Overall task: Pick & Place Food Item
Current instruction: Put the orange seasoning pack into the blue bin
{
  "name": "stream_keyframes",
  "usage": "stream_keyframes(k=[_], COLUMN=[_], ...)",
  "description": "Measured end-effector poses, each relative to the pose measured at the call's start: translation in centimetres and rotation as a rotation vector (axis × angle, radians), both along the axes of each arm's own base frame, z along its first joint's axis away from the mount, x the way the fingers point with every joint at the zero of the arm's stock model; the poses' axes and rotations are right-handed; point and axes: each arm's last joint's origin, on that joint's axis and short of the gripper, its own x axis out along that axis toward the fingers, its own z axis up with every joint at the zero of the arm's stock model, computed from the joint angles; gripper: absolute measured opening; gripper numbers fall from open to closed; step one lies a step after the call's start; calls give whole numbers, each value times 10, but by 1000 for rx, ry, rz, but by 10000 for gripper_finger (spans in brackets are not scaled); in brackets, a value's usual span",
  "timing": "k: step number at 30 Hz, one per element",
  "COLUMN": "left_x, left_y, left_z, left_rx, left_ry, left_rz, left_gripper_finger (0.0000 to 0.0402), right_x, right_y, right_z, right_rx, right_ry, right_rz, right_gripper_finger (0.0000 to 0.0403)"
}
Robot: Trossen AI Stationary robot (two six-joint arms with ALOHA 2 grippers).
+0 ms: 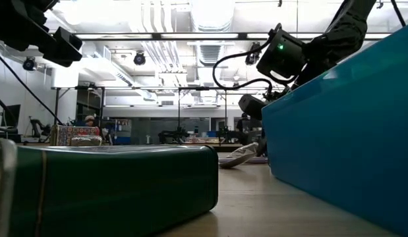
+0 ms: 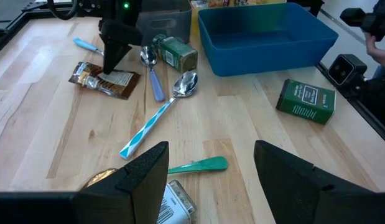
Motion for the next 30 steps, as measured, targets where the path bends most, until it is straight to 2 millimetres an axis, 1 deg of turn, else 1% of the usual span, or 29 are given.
stream_keyframes(k=[4, 17, 21, 25, 30], left_x=[0, 0, 0, 0, 0], left_y=[0, 0, 0, 0, 0], left_z=[0, 0, 0, 0, 0], left_rx=[0, 0, 0, 0, 0], left_ry=[0, 0, 0, 0, -1], left_rz=[0, 0, 0, 0, 0], left_gripper_finger=[241, 241, 241, 241, 241], right_x=[0, -1, -1, -1, -3], right_y=[0, -1, 0, 2, 8], right_z=[0, 0, 3, 11, 27], right_rx=[-7, -59, -73, -88, -135], right_ry=[1, 18, 19, -1, -40], right_rz=[-5, -15, 6, 26, 64], right_gripper_finger=[14, 13, 13, 13, 13])
